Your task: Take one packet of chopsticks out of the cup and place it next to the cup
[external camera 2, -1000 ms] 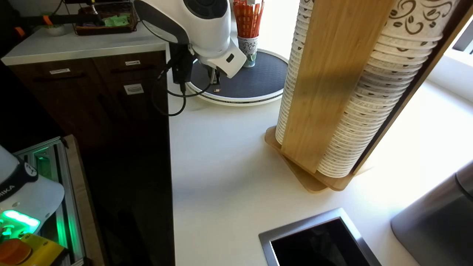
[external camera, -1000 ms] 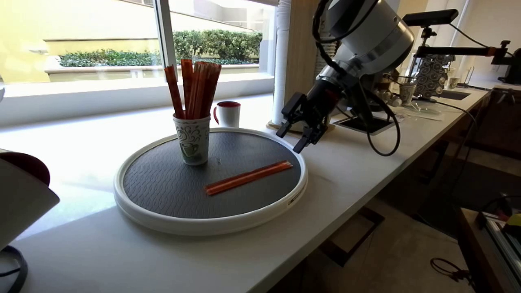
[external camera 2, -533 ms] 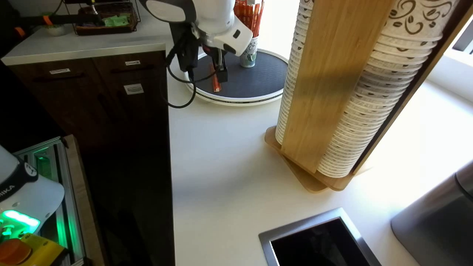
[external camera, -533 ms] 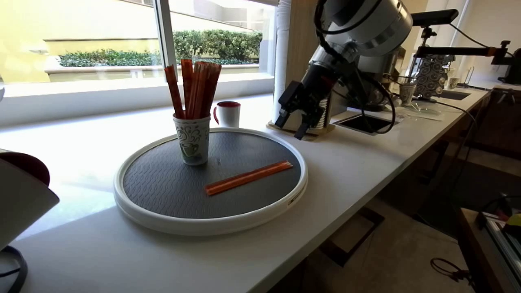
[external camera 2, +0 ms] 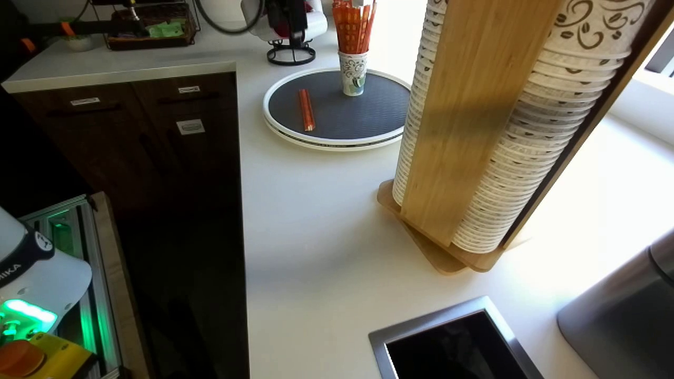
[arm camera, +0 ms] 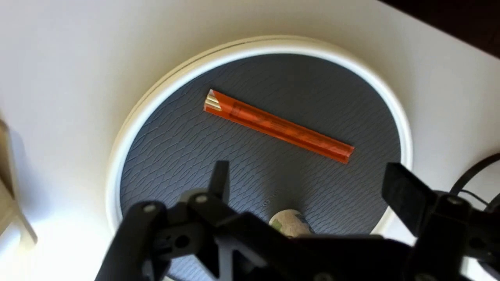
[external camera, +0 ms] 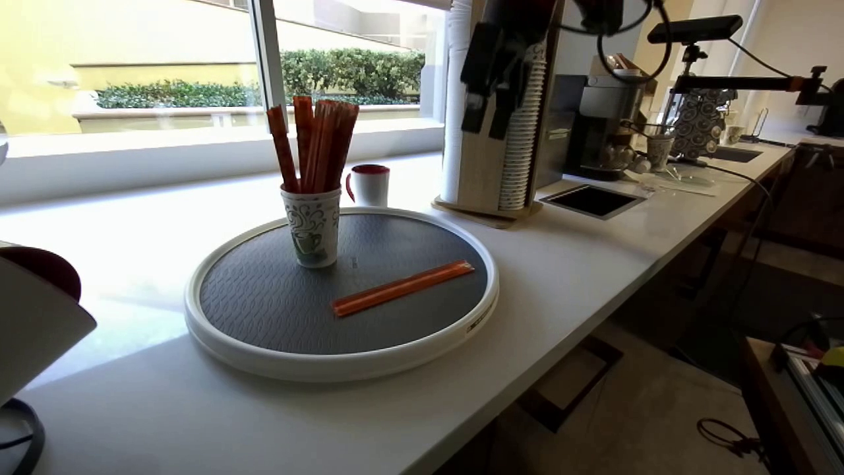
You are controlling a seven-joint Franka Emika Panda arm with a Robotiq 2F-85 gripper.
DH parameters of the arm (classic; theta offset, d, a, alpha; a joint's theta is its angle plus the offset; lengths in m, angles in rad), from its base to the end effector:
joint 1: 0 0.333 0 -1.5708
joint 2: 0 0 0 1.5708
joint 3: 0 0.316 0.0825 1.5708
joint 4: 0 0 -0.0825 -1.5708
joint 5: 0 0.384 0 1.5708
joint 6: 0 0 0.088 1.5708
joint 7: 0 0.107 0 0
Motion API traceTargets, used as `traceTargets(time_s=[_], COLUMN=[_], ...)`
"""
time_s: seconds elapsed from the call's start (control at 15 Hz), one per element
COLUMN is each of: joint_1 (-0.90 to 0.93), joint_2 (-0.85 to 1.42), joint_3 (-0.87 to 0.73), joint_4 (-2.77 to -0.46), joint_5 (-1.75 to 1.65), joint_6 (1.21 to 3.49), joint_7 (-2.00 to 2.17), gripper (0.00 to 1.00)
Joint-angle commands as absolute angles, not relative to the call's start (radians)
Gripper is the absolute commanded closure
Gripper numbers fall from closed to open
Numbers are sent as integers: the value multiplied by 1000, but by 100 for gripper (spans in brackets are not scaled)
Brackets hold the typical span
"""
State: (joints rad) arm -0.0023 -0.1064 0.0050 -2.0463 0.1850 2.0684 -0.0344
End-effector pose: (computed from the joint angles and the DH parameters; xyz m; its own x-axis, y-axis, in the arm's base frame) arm 0.5377 0.0111 0.5004 0.9907 -0.0512 0.1264 -0.0297 -0.9855 -0.1668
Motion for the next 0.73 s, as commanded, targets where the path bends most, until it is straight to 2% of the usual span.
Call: traceTargets(time_s=[0.0, 0.2, 0.33, 0.4, 0.67], joint_1=[23, 33, 30, 36, 36], joint_2=[-179, -200, -205, -215, -214], joint_3=[46, 86, 102, 83, 90], joint_4=[-1909, -1767, -1699, -1754, -1705], joint_5=[2, -147, -236, -169, -214], joint_6=[1825, 1676, 1673, 1706, 1696], joint_7=[1, -6, 8, -10, -9], gripper=[0, 0, 0, 0, 0])
